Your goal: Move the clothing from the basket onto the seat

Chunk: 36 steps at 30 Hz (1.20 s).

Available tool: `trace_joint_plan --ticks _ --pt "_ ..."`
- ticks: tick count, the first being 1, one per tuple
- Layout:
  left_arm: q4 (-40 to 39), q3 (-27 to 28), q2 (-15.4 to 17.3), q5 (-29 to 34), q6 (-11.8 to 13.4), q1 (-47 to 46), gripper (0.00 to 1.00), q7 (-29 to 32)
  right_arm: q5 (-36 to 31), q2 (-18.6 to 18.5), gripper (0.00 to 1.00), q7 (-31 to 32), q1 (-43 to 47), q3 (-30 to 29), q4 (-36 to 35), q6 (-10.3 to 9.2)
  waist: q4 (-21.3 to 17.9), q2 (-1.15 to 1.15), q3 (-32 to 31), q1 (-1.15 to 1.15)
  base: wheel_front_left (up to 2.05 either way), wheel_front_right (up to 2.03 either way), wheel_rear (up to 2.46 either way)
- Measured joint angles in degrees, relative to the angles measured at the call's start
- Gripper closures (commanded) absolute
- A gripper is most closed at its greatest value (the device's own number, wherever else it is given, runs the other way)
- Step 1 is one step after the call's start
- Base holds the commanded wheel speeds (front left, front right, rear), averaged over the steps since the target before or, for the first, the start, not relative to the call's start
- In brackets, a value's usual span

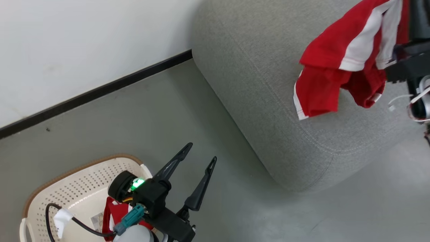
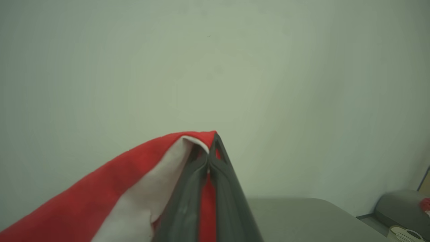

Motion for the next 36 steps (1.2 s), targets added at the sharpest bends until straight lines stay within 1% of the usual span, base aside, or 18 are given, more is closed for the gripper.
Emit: trace_joint_plan --ticks 7,10,16,26,30,36 --pt "-1.8 -0.7 2.9 -0.1 0.0 -0.5 0.0 0.0 -0.6 -3.2 1.0 0.0 -2.5 -5.0 -0.4 -0.26 2.1 0.0 3.6 0.0 0.0 0.0 0.0" --pt "-2.5 -1.2 3.9 -0.4 0.0 -1.4 0.0 0.0 -0.6 -3.9 1.0 0.0 -3.8 -7.4 -0.5 -0.67 3.0 0.0 5.3 0.0 0.0 0.0 0.0" --pt "-3.9 -1.7 6.3 -0.6 0.0 -2.4 0.0 0.0 -1.9 -5.9 1.0 1.2 -5.4 -11.6 -1.1 -0.68 4.8 0.01 8.9 0.01 0.0 0.0 0.0" --pt "-6.4 -2.3 10.8 -1.5 0.0 -4.8 0.0 0.0 -6.0 -6.0 1.0 6.7 -9.4 -21.5 -1.0 -0.68 7.0 0.01 15.4 0.01 0.0 0.0 0.0" --pt "-7.0 -2.8 12.4 -1.6 0.0 -5.2 0.0 0.0 -7.0 -6.2 1.0 8.7 -10.3 -26.3 -0.4 -0.69 7.7 0.01 18.0 0.01 0.0 0.0 0.0" --pt "-7.6 -3.5 14.5 -2.1 0.0 -5.2 0.0 0.0 -9.9 -6.1 1.0 11.7 -11.2 -33.5 -2.0 -0.68 8.4 0.01 21.6 0.01 0.0 0.0 0.0"
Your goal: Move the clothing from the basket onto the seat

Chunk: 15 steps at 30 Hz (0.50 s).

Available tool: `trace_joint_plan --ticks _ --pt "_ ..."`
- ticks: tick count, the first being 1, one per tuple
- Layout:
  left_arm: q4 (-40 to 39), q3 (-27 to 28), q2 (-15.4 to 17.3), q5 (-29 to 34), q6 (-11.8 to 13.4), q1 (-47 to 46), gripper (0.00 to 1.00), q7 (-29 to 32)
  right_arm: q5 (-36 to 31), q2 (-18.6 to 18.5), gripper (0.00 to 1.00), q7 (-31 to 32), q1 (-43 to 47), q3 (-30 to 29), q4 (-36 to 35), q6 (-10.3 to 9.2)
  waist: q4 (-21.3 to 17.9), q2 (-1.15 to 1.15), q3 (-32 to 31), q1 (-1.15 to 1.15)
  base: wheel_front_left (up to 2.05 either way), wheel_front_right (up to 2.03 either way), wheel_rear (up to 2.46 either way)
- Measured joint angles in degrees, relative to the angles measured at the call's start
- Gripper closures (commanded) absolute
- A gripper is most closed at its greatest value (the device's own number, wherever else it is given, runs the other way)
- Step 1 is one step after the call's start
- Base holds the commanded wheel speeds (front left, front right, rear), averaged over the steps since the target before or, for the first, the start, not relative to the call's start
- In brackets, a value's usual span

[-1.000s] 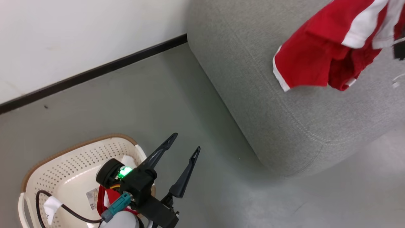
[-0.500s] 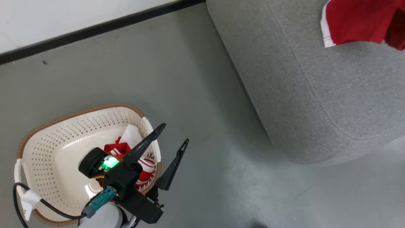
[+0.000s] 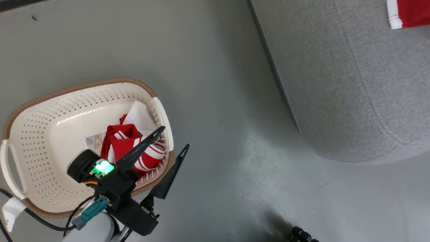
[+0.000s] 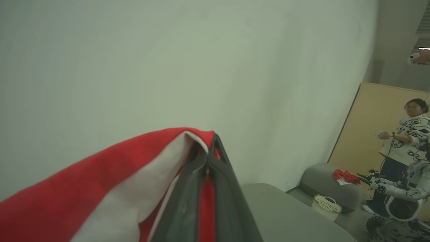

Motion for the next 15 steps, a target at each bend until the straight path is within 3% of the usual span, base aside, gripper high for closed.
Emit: trace_joint_plan --ticks 6,15 --pt "-0.7 -0.1 1.8 -0.1 0.0 -0.1 0.0 0.0 -1.3 1.6 1.0 2.1 0.3 -7.2 -1.0 -0.01 0.6 0.0 3.2 0.0 0.0 0.0 0.0" --pt "-0.7 -1.3 2.5 -1.2 0.0 -2.0 0.0 0.0 -2.2 10.1 1.0 4.9 6.0 -10.9 3.0 -0.01 1.6 0.0 6.4 0.0 0.0 0.0 0.0"
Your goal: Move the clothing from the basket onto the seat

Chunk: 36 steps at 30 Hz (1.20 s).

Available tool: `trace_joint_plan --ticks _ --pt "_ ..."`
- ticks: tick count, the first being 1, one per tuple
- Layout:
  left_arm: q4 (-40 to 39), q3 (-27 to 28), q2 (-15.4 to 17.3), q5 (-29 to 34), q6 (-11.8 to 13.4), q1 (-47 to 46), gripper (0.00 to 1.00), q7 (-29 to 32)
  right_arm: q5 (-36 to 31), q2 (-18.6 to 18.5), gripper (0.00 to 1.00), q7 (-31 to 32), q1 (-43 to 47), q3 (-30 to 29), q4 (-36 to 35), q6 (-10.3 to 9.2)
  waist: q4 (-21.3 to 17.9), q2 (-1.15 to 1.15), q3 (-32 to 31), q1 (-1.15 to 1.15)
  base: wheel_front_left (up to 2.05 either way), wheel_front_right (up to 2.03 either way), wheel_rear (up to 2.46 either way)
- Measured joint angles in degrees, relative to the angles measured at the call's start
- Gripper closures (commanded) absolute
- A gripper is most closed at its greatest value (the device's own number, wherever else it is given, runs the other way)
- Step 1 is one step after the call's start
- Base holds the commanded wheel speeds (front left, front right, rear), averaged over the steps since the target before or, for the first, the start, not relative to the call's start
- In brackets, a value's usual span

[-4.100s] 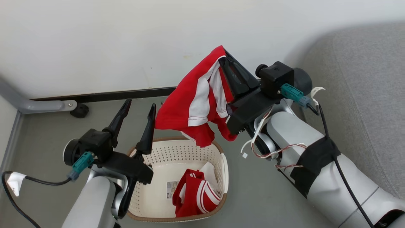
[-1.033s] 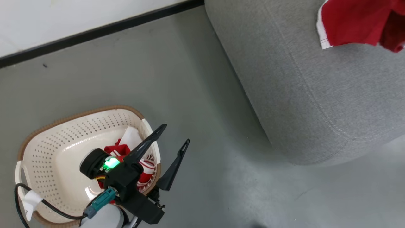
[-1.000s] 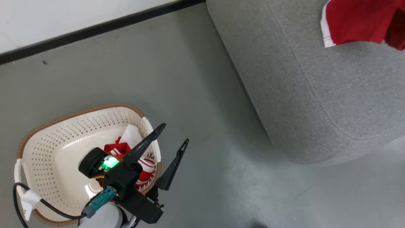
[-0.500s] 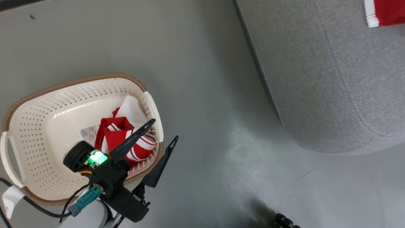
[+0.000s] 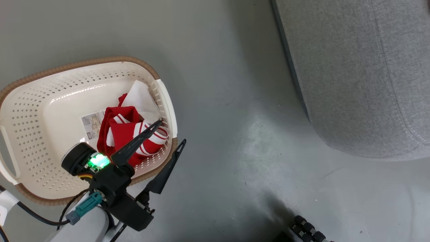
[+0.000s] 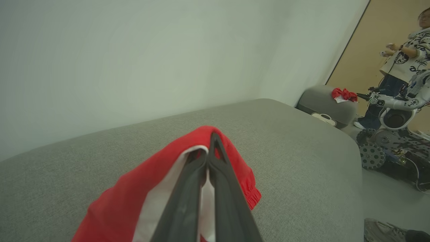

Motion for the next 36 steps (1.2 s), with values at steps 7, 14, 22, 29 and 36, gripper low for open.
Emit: trace_joint_plan --ticks 7,14,22,29,36 --pt "0.6 -1.1 -0.3 -0.5 0.0 -1.4 0.0 0.0 1.8 2.3 1.0 0.7 0.0 1.0 5.3 -0.01 1.3 0.0 0.5 0.0 0.0 0.0 0.0" --pt "1.7 -1.5 -2.1 -1.3 0.0 -3.2 0.0 0.0 1.6 0.9 0.0 0.1 -0.4 0.0 10.8 -0.05 3.0 0.0 -0.4 0.0 0.0 0.0 0.0" --pt "4.2 -1.9 -4.5 -2.4 0.0 -3.6 0.0 0.0 1.5 -0.9 0.0 -5.0 -1.3 1.8 16.0 2.01 4.7 -0.01 -3.2 0.0 0.0 0.0 0.0" --pt "7.1 -2.2 -7.0 -4.1 0.0 -3.6 0.0 0.0 -0.2 2.4 0.0 -9.4 2.5 4.6 17.6 3.08 5.8 0.0 -7.1 0.0 0.0 0.0 0.0" --pt "9.9 -2.2 -9.6 -5.1 0.0 -3.5 0.0 0.0 -0.8 3.6 0.0 -13.2 5.0 5.7 19.1 4.92 6.5 -0.01 -12.0 -0.01 0.0 0.0 0.0"
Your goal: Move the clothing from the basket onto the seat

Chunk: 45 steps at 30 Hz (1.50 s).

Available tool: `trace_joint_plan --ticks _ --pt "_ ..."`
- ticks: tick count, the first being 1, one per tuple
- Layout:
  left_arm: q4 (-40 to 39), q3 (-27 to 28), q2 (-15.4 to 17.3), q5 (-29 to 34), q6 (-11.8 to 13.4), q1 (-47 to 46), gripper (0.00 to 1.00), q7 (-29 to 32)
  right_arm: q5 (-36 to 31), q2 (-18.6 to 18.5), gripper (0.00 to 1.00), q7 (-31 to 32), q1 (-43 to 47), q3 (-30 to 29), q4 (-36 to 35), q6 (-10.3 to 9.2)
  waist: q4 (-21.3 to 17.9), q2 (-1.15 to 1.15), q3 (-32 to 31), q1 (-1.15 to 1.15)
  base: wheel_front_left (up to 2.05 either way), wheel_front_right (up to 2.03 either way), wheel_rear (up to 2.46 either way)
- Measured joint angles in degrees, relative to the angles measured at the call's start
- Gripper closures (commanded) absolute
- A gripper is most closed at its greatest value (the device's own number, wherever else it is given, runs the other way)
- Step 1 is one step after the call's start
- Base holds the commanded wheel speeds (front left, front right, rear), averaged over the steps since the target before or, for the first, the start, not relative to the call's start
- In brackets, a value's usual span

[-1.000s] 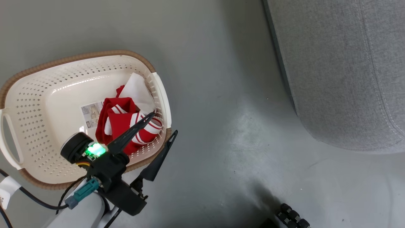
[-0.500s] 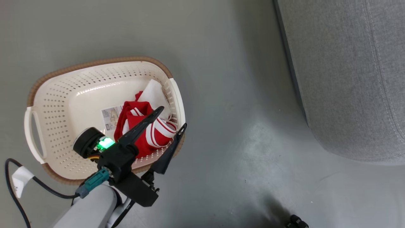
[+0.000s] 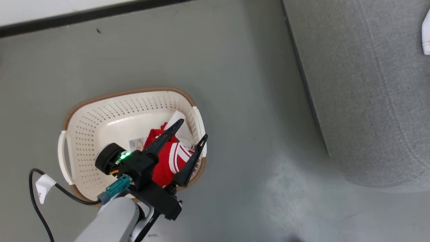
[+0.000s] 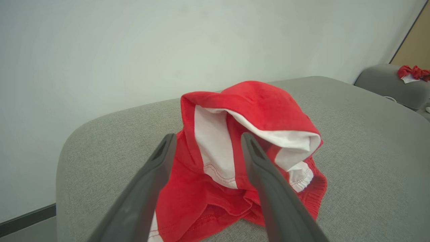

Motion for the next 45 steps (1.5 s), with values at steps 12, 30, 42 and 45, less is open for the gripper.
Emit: trace_joint_plan --ticks 12,30,42,45 --pt "6.0 3.5 -4.9 -1.3 0.0 1.5 0.0 0.0 -1.0 4.7 0.0 -2.4 4.6 5.0 -1.3 3.47 1.8 0.0 -8.8 -0.01 0.0 0.0 0.0" --pt "11.8 9.4 -8.0 -2.0 1.7 4.9 0.0 0.0 -1.4 13.5 0.0 -2.9 12.7 15.5 -9.8 8.5 7.7 0.0 -19.4 -0.01 0.0 0.0 0.0" --pt "13.5 15.7 -7.3 -2.0 4.6 7.0 0.0 0.0 -0.1 14.4 0.0 -2.9 17.4 23.6 -10.9 9.05 11.2 0.0 -23.5 0.0 0.0 0.0 0.0" --pt "13.8 17.4 -6.6 -2.0 5.5 7.4 0.0 0.0 0.1 14.7 0.0 -2.9 18.8 25.2 -11.1 9.05 11.6 0.0 -24.3 0.0 0.0 0.0 0.0"
